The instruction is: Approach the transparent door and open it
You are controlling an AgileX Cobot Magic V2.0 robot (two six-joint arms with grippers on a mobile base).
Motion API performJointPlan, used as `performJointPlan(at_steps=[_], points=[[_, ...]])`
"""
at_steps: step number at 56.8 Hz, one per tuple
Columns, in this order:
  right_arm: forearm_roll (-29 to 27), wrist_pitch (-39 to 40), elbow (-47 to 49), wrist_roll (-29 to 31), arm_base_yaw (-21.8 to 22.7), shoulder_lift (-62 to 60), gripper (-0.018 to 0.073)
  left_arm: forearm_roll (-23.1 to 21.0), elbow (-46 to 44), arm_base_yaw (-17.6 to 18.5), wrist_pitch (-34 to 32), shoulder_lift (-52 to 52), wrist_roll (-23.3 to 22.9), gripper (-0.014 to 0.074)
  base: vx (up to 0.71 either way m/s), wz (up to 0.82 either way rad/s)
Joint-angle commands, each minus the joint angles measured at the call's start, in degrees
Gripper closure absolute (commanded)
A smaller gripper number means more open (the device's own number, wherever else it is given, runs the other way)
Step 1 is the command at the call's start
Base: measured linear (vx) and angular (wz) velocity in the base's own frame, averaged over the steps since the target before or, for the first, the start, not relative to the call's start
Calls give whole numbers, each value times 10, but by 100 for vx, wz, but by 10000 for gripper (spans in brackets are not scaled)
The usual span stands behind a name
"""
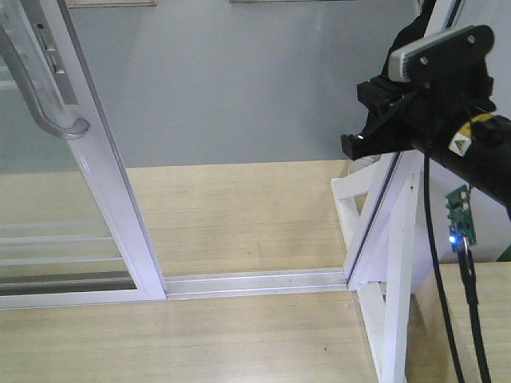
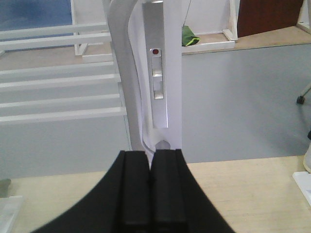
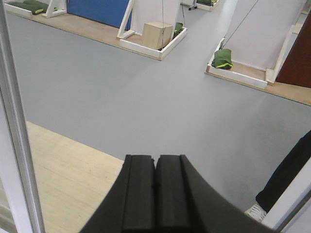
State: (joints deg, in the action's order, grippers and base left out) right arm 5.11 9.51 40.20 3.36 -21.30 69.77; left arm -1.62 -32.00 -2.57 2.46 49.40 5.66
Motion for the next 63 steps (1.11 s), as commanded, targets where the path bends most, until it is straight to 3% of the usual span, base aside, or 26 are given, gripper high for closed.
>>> performJointPlan(at_steps=[1,13,34,46,51,63], points=[[-4,40,-20,6,3,-63,565,-2,-6,3,-5,-42,-1,603,0,0],[-13,8,-90,15,3,-172,565,-4,13,4,65,-134,-2,603,0,0],[-28,-3,-195,16,3,-330,565,-70,80,4,142,-287,23,603,0,0],[-27,5,-229,21,3,-353,565,-140,116,4,163,-342,80,603,0,0],[-27,16,-234,20,3,-353,565,-146,116,4,166,-350,103,603,0,0],[-27,20,-234,16,3,-353,565,-152,116,4,184,-349,99,603,0,0]])
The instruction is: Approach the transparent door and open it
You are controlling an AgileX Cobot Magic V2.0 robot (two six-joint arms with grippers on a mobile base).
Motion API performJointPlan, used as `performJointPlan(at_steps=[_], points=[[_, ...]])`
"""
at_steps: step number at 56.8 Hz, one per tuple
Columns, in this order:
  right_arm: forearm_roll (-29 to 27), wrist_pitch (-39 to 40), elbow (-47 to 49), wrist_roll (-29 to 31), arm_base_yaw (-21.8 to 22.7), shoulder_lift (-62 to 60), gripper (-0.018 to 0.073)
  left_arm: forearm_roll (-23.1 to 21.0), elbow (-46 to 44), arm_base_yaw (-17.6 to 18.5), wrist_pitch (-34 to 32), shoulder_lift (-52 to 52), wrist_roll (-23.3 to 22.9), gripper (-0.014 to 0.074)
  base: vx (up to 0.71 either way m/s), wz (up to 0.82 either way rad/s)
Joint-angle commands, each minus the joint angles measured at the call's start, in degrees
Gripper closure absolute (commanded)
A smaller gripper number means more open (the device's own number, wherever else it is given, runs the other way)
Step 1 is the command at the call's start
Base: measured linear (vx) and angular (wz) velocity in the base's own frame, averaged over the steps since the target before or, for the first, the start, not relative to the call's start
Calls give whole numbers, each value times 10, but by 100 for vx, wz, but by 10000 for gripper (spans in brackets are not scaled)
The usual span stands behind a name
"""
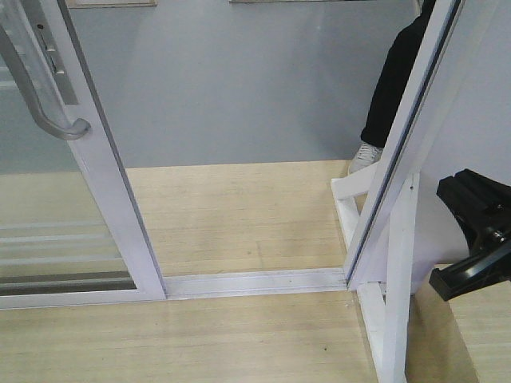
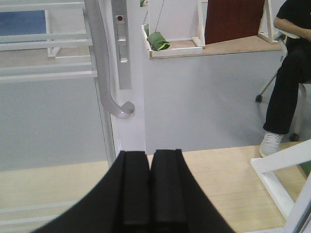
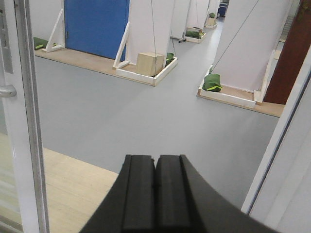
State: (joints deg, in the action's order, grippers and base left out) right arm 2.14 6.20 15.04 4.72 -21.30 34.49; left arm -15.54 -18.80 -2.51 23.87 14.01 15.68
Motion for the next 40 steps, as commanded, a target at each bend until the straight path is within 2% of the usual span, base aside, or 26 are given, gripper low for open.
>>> performJointPlan(at_steps=[1,13,35,40], points=[[2,52,17,2,3,-1,565,-13,-16,3,-27,5,-1,603,0,0],[2,48,17,2,3,-1,565,-13,-16,3,4,5,-1,603,0,0],[2,48,17,2,3,-1,565,-12,-16,3,4,5,0,603,0,0],[2,48,17,2,3,-1,565,2,-16,6,-9,1,0,603,0,0]])
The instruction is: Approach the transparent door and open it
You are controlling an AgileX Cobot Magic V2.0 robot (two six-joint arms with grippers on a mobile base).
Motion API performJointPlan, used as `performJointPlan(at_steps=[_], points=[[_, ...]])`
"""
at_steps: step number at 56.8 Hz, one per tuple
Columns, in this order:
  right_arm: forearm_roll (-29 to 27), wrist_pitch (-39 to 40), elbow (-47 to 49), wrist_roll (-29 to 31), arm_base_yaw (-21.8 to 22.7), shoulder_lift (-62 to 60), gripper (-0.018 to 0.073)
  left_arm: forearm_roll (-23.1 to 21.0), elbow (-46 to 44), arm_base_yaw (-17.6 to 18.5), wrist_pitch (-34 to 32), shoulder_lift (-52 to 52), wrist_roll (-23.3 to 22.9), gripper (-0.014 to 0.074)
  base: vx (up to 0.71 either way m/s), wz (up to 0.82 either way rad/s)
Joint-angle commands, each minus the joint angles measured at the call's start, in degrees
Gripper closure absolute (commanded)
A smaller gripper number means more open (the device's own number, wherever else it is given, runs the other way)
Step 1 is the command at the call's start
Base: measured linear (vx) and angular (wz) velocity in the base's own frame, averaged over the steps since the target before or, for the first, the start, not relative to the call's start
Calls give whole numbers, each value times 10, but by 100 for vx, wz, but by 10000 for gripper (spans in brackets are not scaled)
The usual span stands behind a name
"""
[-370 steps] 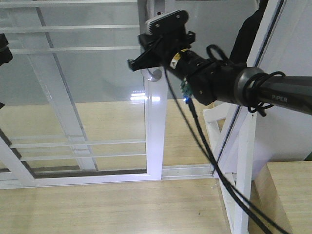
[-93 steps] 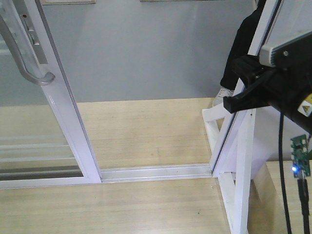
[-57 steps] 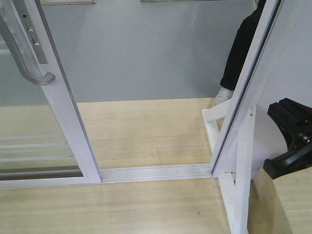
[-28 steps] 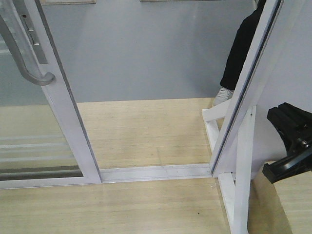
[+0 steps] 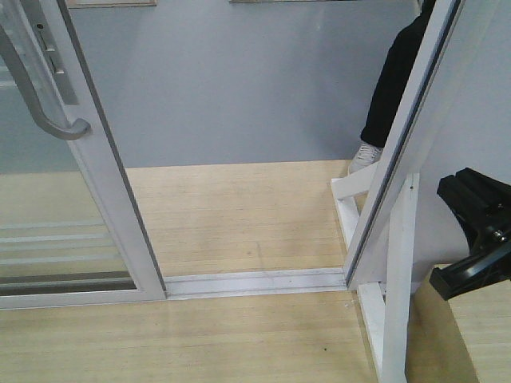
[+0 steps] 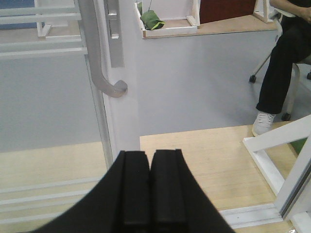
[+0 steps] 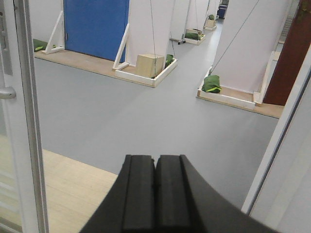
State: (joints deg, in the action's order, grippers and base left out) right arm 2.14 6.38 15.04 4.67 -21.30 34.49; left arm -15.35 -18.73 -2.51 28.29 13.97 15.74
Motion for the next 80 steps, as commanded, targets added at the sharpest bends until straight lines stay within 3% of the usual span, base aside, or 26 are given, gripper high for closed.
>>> performJointPlan(at_steps=[1,10,30,43,60,65,73,80], points=[[2,46,17,3,3,-1,565,0,-17,10,-55,0,-2,603,0,0],[2,46,17,3,3,-1,565,0,-17,45,-98,-16,0,603,0,0],[2,46,17,3,3,-1,565,-11,47,60,-225,-24,9,603,0,0],[2,46,17,3,3,-1,565,-11,117,60,-250,-23,18,603,0,0],[2,42,17,3,3,-1,565,-10,118,60,-276,-22,26,603,0,0],[2,42,17,3,3,-1,565,7,121,60,-277,-22,19,603,0,0],[2,42,17,3,3,-1,565,60,136,60,-278,-24,-29,603,0,0],[2,42,17,3,3,-1,565,60,160,60,-287,-50,-33,603,0,0]])
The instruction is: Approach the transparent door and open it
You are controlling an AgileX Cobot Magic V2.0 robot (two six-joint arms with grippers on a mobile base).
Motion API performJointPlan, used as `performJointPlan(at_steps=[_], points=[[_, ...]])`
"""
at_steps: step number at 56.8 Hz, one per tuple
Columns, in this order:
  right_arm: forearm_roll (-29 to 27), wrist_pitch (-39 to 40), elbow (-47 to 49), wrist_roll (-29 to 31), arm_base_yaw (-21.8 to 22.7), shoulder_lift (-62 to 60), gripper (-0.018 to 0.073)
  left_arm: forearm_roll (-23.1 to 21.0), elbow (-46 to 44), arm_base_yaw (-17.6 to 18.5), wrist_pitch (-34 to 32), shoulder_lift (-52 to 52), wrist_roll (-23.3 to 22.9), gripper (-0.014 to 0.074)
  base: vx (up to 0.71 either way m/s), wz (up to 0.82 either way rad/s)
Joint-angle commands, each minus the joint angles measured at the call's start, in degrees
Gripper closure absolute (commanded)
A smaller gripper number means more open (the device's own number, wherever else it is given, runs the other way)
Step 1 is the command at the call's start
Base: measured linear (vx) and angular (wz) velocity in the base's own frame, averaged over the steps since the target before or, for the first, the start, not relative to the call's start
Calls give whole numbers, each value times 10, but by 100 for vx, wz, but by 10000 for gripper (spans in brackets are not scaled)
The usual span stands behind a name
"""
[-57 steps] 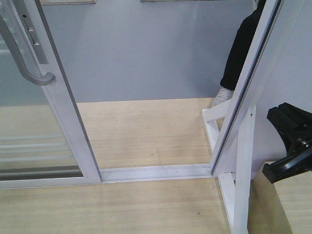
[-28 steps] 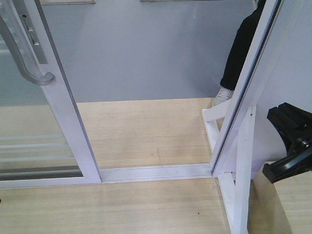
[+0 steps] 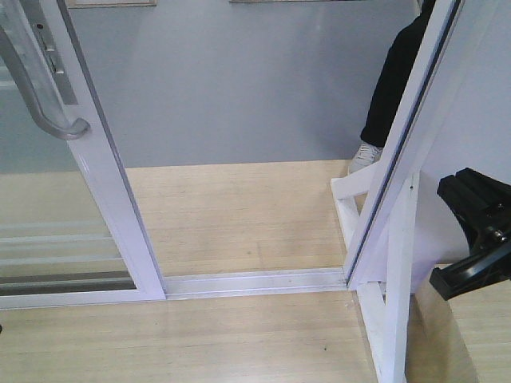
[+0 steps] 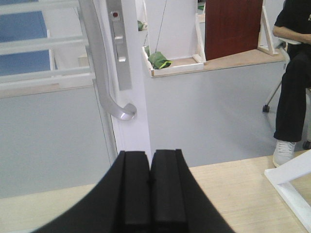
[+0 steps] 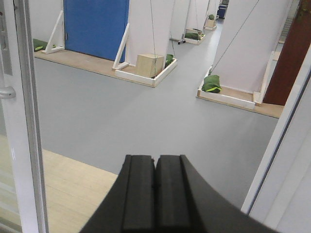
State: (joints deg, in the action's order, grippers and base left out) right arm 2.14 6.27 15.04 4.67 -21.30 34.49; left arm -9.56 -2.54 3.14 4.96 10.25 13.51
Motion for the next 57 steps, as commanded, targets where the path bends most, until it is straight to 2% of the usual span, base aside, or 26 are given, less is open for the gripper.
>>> performJointPlan(at_steps=[1,8,11,57], points=[[2,43,17,3,3,-1,565,2,4,5,-55,-22,-11,603,0,0],[2,43,17,3,3,-1,565,2,48,16,-67,-98,-11,603,0,0],[2,43,17,3,3,-1,565,2,53,17,-47,-123,-11,603,0,0],[2,43,17,3,3,0,565,3,52,21,-36,-111,-9,603,0,0]])
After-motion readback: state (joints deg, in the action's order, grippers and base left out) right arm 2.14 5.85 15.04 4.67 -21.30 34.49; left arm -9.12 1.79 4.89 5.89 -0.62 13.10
